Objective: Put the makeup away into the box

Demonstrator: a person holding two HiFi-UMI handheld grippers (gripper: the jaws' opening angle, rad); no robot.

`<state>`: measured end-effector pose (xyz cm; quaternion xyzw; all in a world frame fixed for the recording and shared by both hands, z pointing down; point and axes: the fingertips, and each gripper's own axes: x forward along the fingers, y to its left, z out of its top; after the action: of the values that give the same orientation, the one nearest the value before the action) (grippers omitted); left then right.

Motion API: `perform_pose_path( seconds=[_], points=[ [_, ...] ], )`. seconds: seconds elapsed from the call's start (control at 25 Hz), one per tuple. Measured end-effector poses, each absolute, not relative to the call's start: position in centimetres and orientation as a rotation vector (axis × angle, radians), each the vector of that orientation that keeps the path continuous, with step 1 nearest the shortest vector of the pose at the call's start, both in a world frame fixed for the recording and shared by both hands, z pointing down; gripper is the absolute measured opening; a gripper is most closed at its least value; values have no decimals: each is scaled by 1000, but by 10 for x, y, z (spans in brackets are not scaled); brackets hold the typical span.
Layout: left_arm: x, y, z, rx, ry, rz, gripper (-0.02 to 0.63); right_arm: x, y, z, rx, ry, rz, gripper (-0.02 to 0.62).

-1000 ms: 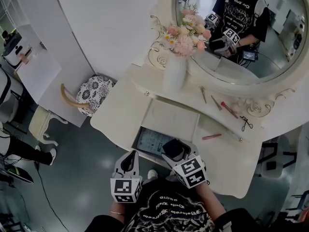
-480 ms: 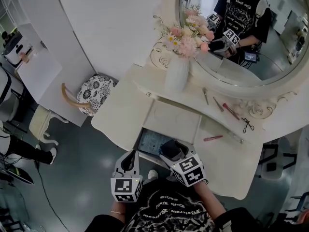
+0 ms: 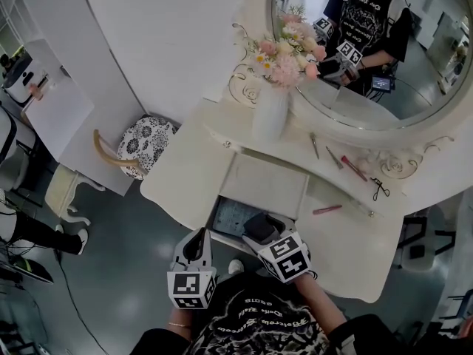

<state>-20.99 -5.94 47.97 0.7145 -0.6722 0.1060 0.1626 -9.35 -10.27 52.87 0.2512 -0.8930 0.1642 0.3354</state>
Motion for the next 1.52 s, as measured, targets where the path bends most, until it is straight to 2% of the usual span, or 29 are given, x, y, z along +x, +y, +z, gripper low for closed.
perform_pose_path(
  seconds=[1.52],
  points=[
    [-226, -74, 481, 2096, -1837, 300, 15, -123, -112, 559, 709, -2165, 545, 342]
  ],
)
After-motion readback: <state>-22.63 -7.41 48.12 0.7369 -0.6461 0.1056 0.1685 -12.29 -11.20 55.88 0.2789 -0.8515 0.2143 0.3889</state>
